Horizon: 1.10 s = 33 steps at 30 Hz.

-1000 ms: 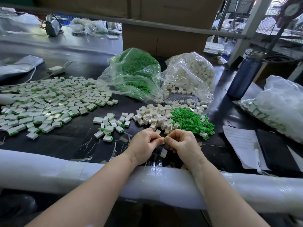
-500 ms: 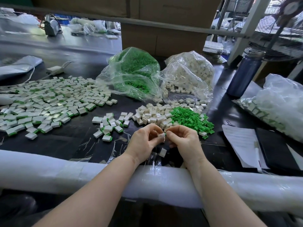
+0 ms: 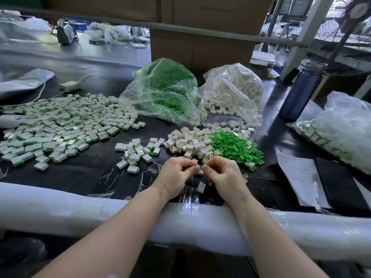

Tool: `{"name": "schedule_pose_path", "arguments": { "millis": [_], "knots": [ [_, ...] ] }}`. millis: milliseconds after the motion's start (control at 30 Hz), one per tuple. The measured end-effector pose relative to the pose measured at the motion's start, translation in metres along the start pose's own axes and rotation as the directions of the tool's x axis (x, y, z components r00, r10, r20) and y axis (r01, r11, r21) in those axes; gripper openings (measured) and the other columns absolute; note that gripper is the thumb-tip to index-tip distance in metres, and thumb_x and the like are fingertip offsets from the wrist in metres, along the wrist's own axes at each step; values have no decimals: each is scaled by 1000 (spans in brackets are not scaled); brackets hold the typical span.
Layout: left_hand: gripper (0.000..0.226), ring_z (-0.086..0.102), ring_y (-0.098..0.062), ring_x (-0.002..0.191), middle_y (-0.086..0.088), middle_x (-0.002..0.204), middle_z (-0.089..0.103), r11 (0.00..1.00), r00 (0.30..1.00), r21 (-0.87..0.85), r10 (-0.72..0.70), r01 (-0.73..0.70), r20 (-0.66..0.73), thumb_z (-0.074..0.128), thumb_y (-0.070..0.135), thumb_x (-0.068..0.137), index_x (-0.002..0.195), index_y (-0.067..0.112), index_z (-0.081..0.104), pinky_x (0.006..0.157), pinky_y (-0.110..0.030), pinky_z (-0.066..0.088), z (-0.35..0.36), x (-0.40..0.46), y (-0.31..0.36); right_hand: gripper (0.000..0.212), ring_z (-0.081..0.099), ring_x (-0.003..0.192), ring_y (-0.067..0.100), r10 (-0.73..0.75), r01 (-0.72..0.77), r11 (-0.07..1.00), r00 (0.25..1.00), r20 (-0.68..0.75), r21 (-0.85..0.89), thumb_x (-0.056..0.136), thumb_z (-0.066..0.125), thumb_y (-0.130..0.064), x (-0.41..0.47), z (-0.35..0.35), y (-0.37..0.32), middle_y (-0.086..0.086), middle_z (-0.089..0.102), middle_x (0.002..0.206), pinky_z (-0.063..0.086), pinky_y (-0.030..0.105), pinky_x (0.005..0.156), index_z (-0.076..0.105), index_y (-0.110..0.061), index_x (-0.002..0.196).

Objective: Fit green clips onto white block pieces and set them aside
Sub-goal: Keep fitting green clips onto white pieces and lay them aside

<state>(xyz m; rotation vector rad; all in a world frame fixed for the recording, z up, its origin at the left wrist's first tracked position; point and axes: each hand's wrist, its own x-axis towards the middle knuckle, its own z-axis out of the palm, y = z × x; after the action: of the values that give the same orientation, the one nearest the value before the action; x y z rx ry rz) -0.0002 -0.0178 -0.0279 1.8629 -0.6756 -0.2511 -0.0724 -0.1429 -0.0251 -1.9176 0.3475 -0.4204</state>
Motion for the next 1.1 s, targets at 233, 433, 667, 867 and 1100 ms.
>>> {"name": "schedule_pose_path", "arguments": {
  "millis": [233,433,667,867,1100],
  "knots": [
    [11,53,-9,72,8,72,54,993,998,104,55,-56,9,66,13,84,91,6,73,75,-19,43,2,1,0,25,48,50,11,67,-67,998,998,-15,13,84,63,-3,2,0,1,2,56,56,44,27,52,60,-15,62],
    [11,54,-13,77,1,77,57,991,998,121,56,-57,16,67,13,84,90,8,73,77,-22,43,1,1,-3,16,51,58,18,23,-22,999,999,30,-24,83,64,-4,0,-2,-1,11,58,62,44,33,58,62,-7,68],
    [16,54,-18,78,2,78,51,973,993,206,86,-101,79,65,16,86,97,6,72,78,-33,46,3,1,-1,20,49,54,12,41,-39,998,998,38,-53,82,67,-5,0,-1,-2,4,58,58,42,25,53,62,-12,64],
    [13,63,-11,86,0,89,69,1000,999,11,21,-20,-25,66,16,85,96,10,71,81,-16,47,2,1,0,17,50,48,8,36,-33,988,999,-17,148,84,65,-3,1,1,0,0,56,54,45,18,47,62,-7,68],
    [7,56,-6,66,1,73,64,996,1000,-82,-17,17,4,66,14,84,86,20,69,68,-16,45,3,-1,3,17,50,49,13,10,-6,970,1000,-16,242,78,71,-3,1,-3,1,4,59,54,44,20,46,65,-11,64]
  ]
}}
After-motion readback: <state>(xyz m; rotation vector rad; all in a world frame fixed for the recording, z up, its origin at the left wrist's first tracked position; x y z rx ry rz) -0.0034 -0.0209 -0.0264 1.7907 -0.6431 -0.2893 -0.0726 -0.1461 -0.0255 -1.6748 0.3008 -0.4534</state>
